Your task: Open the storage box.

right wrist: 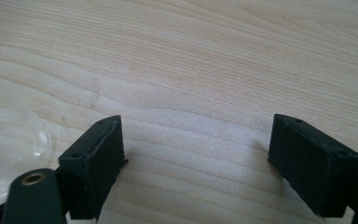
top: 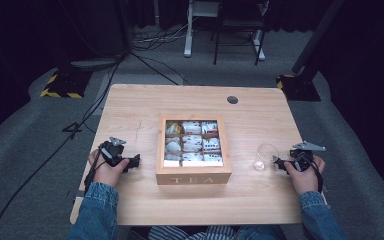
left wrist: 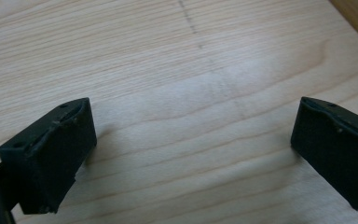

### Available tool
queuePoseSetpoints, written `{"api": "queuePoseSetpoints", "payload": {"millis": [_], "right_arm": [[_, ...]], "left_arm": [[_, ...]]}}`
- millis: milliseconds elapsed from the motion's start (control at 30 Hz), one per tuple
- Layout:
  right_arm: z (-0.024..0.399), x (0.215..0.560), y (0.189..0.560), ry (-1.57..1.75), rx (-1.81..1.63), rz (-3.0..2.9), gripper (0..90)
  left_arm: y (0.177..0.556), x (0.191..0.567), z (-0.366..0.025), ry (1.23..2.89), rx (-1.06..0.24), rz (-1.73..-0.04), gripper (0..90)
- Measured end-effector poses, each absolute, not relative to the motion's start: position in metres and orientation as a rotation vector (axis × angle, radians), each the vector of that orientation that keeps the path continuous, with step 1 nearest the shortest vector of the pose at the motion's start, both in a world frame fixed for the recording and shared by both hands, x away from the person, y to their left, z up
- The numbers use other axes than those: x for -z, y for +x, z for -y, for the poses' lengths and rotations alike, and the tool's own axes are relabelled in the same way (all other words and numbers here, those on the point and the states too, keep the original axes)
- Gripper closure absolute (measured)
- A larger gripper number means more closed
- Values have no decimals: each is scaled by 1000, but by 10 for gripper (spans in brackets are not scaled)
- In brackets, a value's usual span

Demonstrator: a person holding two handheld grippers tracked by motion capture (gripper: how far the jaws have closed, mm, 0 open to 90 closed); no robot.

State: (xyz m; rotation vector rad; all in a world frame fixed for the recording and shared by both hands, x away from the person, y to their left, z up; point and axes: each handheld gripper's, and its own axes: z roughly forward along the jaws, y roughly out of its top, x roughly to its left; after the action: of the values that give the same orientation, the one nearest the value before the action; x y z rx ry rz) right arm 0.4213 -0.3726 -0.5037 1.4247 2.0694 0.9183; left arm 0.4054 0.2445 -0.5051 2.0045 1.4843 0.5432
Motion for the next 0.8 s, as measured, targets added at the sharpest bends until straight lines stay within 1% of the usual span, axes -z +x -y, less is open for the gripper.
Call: {"api": "queuePoseSetpoints", "payload": {"millis": [67, 133, 167, 200, 233, 267, 333, 367, 433, 800], "right_arm": [[373, 504, 421, 1424, -919, -2070, 184], [373, 504, 421, 1420, -920, -2072, 184], [372, 504, 421, 1418, -921, -2074, 184], [373, 504, 421, 1417, -921, -2076, 184], [372, 504, 421, 1415, -922, -2076, 184], [372, 504, 421, 1416, -923, -2079, 184], [372, 504, 421, 1414, -924, -2081, 184], [372, 504, 420, 1412, -925, -2083, 184], [372, 504, 420, 1410, -925, -2084, 184], [372, 504, 420, 1411, -926, -2085, 183]], "left_arm": [[405, 505, -243, 2008, -543, -1480, 5], [405, 502, -242, 2016, -529, -1495, 31], [405, 500, -241, 2022, -521, -1507, 60], [404, 497, -241, 2037, -516, -1507, 108], [404, 494, -241, 2051, -524, -1506, 179], [403, 492, -241, 2072, -540, -1493, 222], [403, 490, -240, 2082, -538, -1481, 211], [401, 486, -239, 2077, -509, -1467, 203], [398, 480, -236, 2090, -493, -1439, 202], [381, 443, -222, 2067, -534, -1340, 198]]}}
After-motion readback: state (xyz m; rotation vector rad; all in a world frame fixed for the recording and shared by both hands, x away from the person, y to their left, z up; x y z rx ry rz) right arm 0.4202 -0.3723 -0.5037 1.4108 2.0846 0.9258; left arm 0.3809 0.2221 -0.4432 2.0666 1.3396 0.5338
